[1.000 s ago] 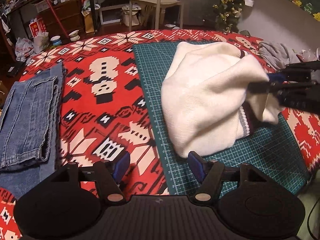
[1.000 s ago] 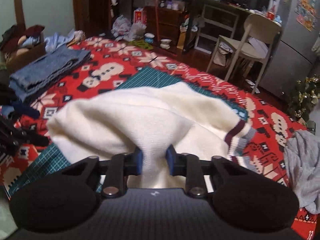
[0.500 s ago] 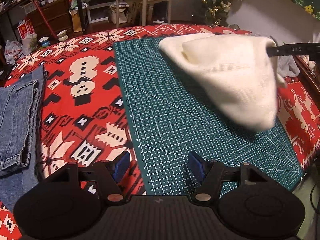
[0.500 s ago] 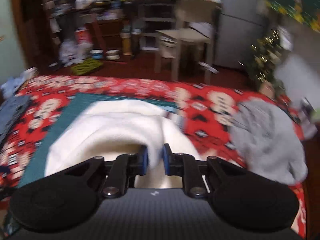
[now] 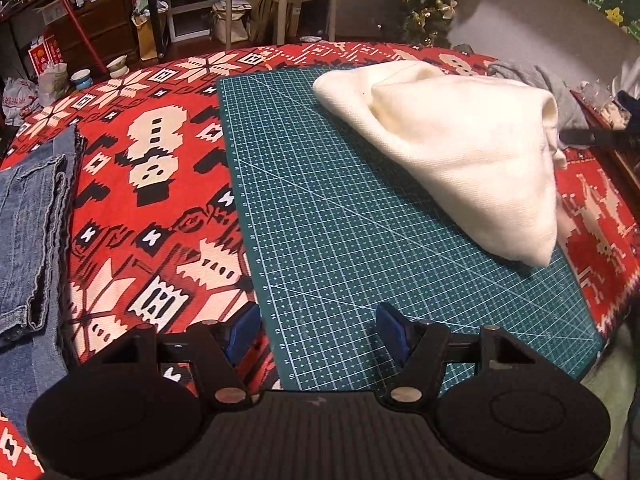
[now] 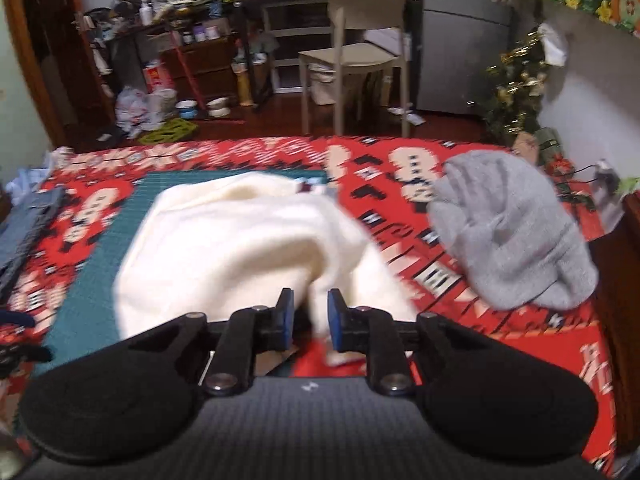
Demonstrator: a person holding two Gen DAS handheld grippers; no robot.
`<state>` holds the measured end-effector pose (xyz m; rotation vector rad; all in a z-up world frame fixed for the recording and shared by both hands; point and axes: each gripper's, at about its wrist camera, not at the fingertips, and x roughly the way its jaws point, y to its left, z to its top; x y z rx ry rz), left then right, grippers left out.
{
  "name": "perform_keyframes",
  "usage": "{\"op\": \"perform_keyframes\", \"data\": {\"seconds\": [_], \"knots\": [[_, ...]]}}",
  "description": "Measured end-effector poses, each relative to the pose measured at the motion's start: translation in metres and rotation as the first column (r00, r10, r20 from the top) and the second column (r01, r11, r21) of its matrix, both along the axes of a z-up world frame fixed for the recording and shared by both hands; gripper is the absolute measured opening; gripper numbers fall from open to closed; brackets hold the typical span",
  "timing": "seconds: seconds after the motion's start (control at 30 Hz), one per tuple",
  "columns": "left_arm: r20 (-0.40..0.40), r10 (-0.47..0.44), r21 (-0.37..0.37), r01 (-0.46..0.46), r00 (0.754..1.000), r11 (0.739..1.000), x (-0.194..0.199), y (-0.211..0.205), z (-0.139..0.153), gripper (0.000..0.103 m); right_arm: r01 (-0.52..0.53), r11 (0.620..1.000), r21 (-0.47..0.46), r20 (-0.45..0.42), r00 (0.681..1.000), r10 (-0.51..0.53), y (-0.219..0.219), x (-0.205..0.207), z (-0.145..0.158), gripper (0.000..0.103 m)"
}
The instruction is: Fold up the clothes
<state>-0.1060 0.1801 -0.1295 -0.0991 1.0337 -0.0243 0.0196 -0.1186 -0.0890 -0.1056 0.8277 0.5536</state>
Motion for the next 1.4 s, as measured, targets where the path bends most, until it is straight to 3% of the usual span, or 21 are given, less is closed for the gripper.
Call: {"op": "perform_keyframes", "data": {"seconds": [0.13, 0.23, 0.3, 0.37, 0.53, 0.63, 0.7, 0.8, 0.97, 1.17, 1.27, 1.4], "knots": [[0.011, 0.006, -0.008, -0.006, 1.0, 1.0, 0.0, -0.001, 0.002, 0.063, -0.084, 0.996, 0.041, -0.074, 0.993, 0.087, 0.013, -0.032, -0.009, 0.03], [0.029, 0.019, -0.001, -0.019, 0.999, 1.0, -0.002, -0.002, 0.005, 0.063, -0.141, 0.99, 0.026, -0.094, 0.985, 0.143, 0.026, -0.05, -0.021, 0.043], [0.046, 0.035, 0.001, -0.035, 0.998, 0.999, -0.004, -0.002, 0.008, 0.064, -0.154, 0.988, 0.022, -0.105, 0.982, 0.156, 0.032, -0.056, -0.028, 0.058], [0.064, 0.056, -0.009, -0.055, 0.996, 0.998, -0.005, 0.0, 0.009, 0.07, -0.147, 0.989, 0.024, -0.116, 0.982, 0.149, 0.036, -0.061, -0.033, 0.064], [0.083, 0.073, 0.002, -0.074, 0.994, 0.997, -0.004, -0.002, 0.01, 0.072, -0.177, 0.984, 0.021, -0.118, 0.977, 0.179, 0.05, -0.061, -0.046, 0.066], [0.081, 0.064, 0.0, -0.064, 0.995, 0.998, -0.004, -0.004, 0.01, 0.072, -0.197, 0.98, -0.004, -0.085, 0.977, 0.196, 0.059, -0.061, -0.052, 0.064], [0.081, 0.058, 0.0, -0.058, 0.995, 0.998, -0.004, -0.005, 0.01, 0.073, -0.208, 0.978, -0.034, -0.06, 0.977, 0.206, 0.065, -0.062, -0.055, 0.048], [0.063, 0.05, -0.008, -0.05, 0.997, 0.999, -0.004, -0.007, 0.007, 0.073, -0.224, 0.972, -0.077, -0.013, 0.975, 0.223, 0.073, -0.063, -0.057, 0.041], [0.052, 0.03, -0.001, -0.03, 0.998, 1.0, -0.005, -0.012, 0.005, 0.073, -0.254, 0.957, -0.142, 0.077, 0.961, 0.267, 0.088, -0.07, -0.059, 0.048], [0.056, 0.023, 0.009, -0.024, 0.998, 1.0, -0.006, -0.013, 0.005, 0.073, -0.303, 0.918, -0.256, 0.198, 0.913, 0.356, 0.1, -0.082, -0.07, 0.05], [0.051, 0.028, 0.004, -0.028, 0.998, 1.0, -0.006, -0.01, 0.006, 0.072, -0.327, 0.908, -0.262, 0.203, 0.901, 0.383, 0.1, -0.084, -0.066, 0.023], [0.076, 0.024, 0.018, -0.025, 0.997, 1.0, -0.006, -0.01, 0.01, 0.068, -0.354, 0.912, -0.207, 0.186, 0.901, 0.392, 0.102, -0.083, -0.038, 0.015]]}}
